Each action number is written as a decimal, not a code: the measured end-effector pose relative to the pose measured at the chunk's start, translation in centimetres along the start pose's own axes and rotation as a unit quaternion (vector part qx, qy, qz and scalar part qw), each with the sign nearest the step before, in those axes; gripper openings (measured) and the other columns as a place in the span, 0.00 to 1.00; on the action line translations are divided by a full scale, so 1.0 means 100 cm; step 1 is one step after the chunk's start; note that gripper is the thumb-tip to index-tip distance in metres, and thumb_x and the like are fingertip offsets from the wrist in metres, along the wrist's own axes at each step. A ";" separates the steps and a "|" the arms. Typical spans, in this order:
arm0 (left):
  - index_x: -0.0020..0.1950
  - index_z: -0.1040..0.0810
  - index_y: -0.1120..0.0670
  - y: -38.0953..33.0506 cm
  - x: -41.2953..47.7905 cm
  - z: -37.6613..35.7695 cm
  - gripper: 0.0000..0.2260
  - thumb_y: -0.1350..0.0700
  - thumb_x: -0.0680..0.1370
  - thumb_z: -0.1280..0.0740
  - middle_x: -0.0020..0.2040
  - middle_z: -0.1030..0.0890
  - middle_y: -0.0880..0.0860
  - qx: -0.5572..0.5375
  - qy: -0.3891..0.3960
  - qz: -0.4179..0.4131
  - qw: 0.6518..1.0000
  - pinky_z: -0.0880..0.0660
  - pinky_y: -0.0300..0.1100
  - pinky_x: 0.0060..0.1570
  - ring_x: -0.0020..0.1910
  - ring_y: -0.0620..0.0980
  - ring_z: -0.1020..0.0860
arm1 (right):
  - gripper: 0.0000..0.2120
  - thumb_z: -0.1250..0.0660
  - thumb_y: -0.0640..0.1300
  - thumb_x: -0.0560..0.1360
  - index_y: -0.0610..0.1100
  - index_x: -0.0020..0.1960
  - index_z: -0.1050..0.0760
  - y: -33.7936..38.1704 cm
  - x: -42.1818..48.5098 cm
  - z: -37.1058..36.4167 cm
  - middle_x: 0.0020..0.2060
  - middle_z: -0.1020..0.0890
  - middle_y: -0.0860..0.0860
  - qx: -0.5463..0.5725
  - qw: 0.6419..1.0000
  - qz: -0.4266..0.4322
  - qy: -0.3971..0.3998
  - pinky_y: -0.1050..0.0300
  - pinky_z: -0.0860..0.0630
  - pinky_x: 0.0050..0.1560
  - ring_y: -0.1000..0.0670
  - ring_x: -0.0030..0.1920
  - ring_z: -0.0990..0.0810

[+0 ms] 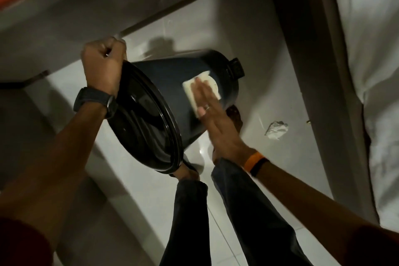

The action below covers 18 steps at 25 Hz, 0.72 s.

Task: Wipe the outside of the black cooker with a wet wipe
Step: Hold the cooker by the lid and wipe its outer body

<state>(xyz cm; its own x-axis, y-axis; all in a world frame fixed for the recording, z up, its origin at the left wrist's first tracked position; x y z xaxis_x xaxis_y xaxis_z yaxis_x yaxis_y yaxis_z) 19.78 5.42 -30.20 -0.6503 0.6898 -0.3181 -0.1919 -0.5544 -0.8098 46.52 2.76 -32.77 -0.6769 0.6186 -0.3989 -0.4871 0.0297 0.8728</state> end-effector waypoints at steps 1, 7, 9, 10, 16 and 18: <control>0.30 0.27 0.57 -0.012 -0.010 0.004 0.14 0.62 0.76 0.40 0.29 0.25 0.47 0.013 -0.012 -0.055 0.998 0.30 0.47 0.42 0.34 0.47 0.27 | 0.27 0.49 0.46 0.87 0.48 0.84 0.51 -0.019 0.011 0.012 0.85 0.51 0.51 0.008 0.996 -0.078 -0.030 0.46 0.51 0.85 0.49 0.85 0.55; 0.32 0.26 0.57 -0.062 -0.133 -0.056 0.16 0.55 0.80 0.38 0.33 0.23 0.55 0.309 0.113 -0.496 0.804 0.31 0.51 0.46 0.37 0.56 0.24 | 0.25 0.48 0.54 0.87 0.53 0.82 0.44 -0.033 0.061 0.043 0.83 0.42 0.51 0.131 0.965 -0.204 -0.095 0.44 0.45 0.84 0.50 0.84 0.43; 0.30 0.28 0.56 -0.063 -0.112 -0.054 0.18 0.55 0.80 0.38 0.29 0.27 0.53 0.344 0.090 -0.447 0.821 0.34 0.50 0.45 0.35 0.55 0.27 | 0.24 0.50 0.51 0.87 0.55 0.82 0.48 0.008 0.037 0.012 0.84 0.45 0.55 0.073 0.994 -0.068 -0.042 0.48 0.50 0.85 0.51 0.85 0.47; 0.30 0.29 0.55 -0.060 -0.100 -0.048 0.19 0.55 0.81 0.38 0.29 0.29 0.51 0.356 0.085 -0.404 0.838 0.35 0.49 0.45 0.34 0.54 0.28 | 0.25 0.51 0.50 0.87 0.56 0.83 0.51 0.033 0.018 -0.010 0.84 0.49 0.58 0.031 0.999 0.025 0.000 0.51 0.52 0.85 0.52 0.85 0.50; 0.27 0.35 0.55 -0.031 -0.074 -0.020 0.20 0.54 0.79 0.39 0.24 0.36 0.44 0.231 0.071 -0.212 0.947 0.36 0.47 0.48 0.31 0.51 0.32 | 0.25 0.51 0.48 0.88 0.51 0.84 0.51 -0.040 0.030 0.020 0.85 0.51 0.51 -0.007 0.988 -0.141 -0.061 0.41 0.52 0.85 0.48 0.85 0.54; 0.27 0.33 0.60 -0.018 -0.064 -0.015 0.20 0.55 0.77 0.38 0.22 0.33 0.46 0.189 0.067 -0.154 0.968 0.35 0.44 0.46 0.29 0.49 0.33 | 0.26 0.52 0.51 0.88 0.51 0.84 0.52 -0.062 0.034 0.034 0.85 0.51 0.51 0.029 0.971 -0.227 -0.070 0.41 0.52 0.85 0.49 0.85 0.53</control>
<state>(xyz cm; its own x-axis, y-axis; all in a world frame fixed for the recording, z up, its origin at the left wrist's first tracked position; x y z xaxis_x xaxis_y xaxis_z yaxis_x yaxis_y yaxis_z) 25.41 2.69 -27.43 -0.4237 0.8893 -0.1720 -0.6327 -0.4265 -0.6464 49.13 7.37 -38.62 -0.3161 0.6317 -0.7079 -0.6834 0.3659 0.6317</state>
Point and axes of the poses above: each hand's wrist, its own x-axis towards the middle knuckle, its own z-axis out of the back of the hand, y = z × x, the point moved 8 cm from there along x, towards the middle knuckle
